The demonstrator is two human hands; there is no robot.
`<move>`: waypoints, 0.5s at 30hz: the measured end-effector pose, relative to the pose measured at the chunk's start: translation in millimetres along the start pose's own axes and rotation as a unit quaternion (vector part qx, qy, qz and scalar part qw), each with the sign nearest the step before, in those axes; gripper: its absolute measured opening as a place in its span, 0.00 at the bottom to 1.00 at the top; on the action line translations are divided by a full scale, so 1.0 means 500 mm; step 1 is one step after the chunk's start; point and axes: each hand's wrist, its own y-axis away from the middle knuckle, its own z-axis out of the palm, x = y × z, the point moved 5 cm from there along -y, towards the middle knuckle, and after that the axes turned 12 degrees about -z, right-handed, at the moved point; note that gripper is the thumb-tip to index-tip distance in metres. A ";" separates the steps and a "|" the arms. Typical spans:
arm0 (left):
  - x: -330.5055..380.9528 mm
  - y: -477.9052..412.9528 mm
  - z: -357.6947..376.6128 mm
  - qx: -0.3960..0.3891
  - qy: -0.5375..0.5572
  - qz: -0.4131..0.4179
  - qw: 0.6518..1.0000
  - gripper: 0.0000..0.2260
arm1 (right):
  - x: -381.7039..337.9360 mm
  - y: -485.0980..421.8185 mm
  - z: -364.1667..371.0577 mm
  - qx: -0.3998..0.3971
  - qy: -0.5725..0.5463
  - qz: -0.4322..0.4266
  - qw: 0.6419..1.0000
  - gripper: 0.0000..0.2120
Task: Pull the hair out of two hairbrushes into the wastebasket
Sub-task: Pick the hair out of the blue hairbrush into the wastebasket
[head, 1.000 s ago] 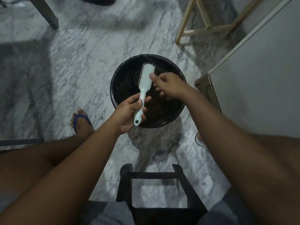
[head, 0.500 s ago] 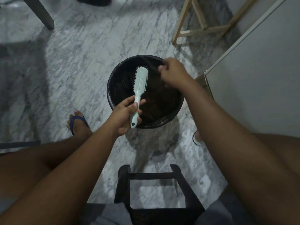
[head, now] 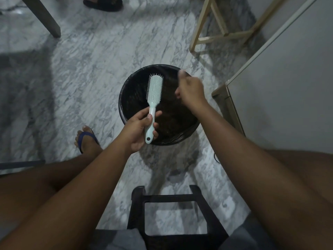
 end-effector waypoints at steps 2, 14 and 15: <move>0.004 0.001 0.013 -0.009 -0.007 -0.002 1.000 0.16 | 0.012 0.026 0.026 -0.111 0.073 -0.029 0.991 0.22; 0.008 0.006 0.008 -0.008 0.014 -0.009 1.000 0.15 | 0.014 -0.025 -0.016 -0.023 0.020 -0.109 0.994 0.12; 0.006 0.007 0.009 -0.008 0.014 -0.008 1.000 0.15 | 0.010 -0.026 -0.016 -0.031 0.029 -0.113 0.993 0.11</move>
